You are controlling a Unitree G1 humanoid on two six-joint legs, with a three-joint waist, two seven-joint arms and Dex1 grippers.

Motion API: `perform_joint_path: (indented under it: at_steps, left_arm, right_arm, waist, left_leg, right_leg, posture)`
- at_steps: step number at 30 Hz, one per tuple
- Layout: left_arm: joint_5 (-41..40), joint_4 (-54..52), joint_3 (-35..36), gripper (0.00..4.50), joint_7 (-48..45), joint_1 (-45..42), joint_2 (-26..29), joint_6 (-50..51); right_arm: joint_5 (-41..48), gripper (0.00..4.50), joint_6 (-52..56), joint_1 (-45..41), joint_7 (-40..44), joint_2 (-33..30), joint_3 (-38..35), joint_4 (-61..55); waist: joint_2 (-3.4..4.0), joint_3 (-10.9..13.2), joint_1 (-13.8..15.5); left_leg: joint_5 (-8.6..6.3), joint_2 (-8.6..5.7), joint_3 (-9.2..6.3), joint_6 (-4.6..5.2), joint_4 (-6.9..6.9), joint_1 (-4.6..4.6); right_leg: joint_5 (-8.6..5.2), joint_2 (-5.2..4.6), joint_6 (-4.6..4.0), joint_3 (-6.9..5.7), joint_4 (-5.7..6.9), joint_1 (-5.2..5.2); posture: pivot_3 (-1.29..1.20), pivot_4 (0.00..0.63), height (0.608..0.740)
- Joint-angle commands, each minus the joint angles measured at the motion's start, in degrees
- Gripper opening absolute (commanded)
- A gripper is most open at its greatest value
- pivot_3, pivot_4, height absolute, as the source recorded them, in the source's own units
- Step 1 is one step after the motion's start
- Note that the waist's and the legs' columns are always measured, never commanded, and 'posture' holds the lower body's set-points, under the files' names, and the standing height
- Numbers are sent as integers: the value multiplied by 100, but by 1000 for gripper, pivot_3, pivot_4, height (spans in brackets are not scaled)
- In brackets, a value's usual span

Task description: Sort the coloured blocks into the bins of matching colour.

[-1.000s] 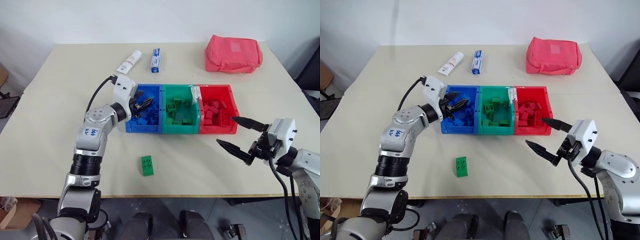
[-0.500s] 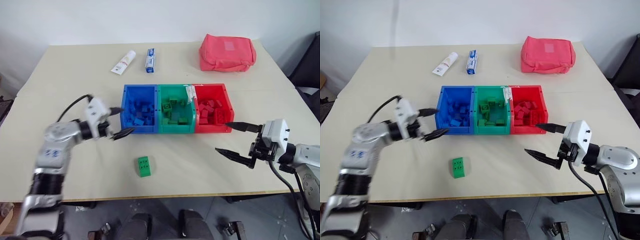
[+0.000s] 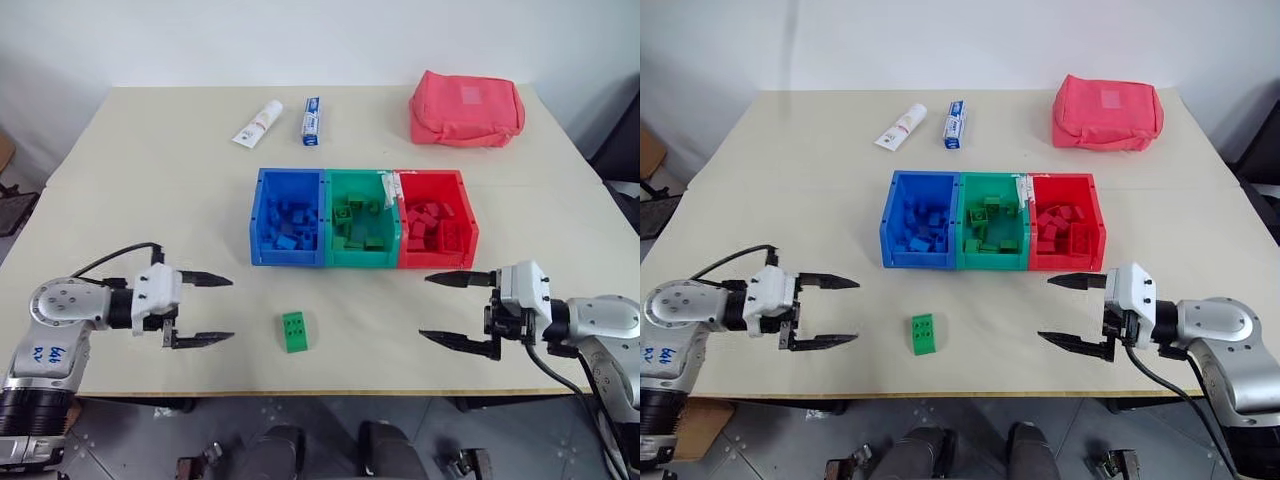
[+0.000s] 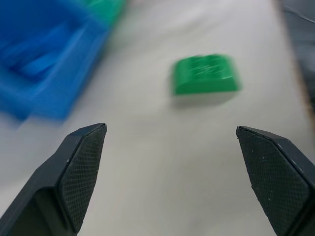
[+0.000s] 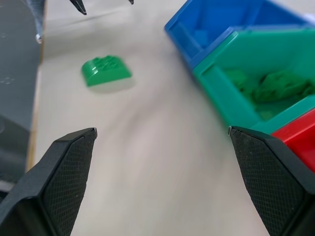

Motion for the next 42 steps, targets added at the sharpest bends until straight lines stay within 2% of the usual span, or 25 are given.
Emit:
perform_joint_path:
  at_steps: [1,5,9,22,25,30,33,37,42]
  left_arm:
    - [120,-245,-376,4484,-258,-200,-70,-414]
    - [569,11,-1260,4484,-518,-973,-404,-572]
    - [1055,566,-1826,4484,-441,-1661,-867,-841]
    - [2011,2548,-3012,4484,-1063,-3119,-1237,-2096]
    - [1939,2720,-3082,3901,-974,-3174,-1336,-2120]
    - [1839,2695,-3038,2482,-880,-3077,-1342,-2016]
    - [1422,2292,-2799,1574,-789,-2861,-1366,-1371]
    - [680,1389,-2162,1478,-352,-2479,-1419,-72]
    - [-15,268,-1309,1478,748,-2168,-1574,1442]
  right_arm:
    - [75,4500,-42,36,178,-150,-34,-200]
    - [81,4500,4,5,276,-210,60,-269]
    - [76,4500,49,100,264,-233,50,-361]
    - [189,4500,266,653,112,-399,-301,-681]
    - [198,4500,297,741,61,-399,-370,-746]
    - [209,4500,335,886,2,-415,-517,-820]
    - [196,4500,308,908,-81,-366,-596,-812]
    - [285,4500,299,910,-427,-113,-741,-872]
    - [373,4500,307,982,-1070,297,-1016,-975]
  waist:
    - [0,0,-2]
    - [0,0,15]
    - [0,0,15]
    - [0,0,32]
    - [5,-3,20]
    - [7,-5,41]
    - [7,-5,37]
    - [3,-3,7]
    - [2,-2,11]
  left_leg:
    - [0,2,0,0,0,0]
    - [0,1,3,0,3,0]
    - [0,-6,5,4,6,-1]
    - [3,-8,6,6,15,-2]
    - [3,-8,8,7,18,2]
    - [5,-14,7,10,26,4]
    - [5,-15,7,11,27,3]
    - [5,-10,6,11,19,0]
    - [4,-4,2,8,19,-7]
  right_leg:
    - [0,2,0,-1,0,0]
    - [0,5,0,-5,1,0]
    - [2,7,4,-8,4,0]
    - [2,22,4,-11,15,-2]
    - [2,21,5,-6,21,1]
    - [2,19,5,-6,37,2]
    - [2,19,5,-5,40,1]
    - [2,18,5,-2,55,-4]
    - [2,9,5,-2,53,-11]
  posture:
    - [0,150,740]
    - [0,150,740]
    - [0,150,740]
    - [0,150,740]
    - [0,150,740]
    - [0,150,740]
    - [0,150,740]
    - [0,150,740]
    - [0,150,740]
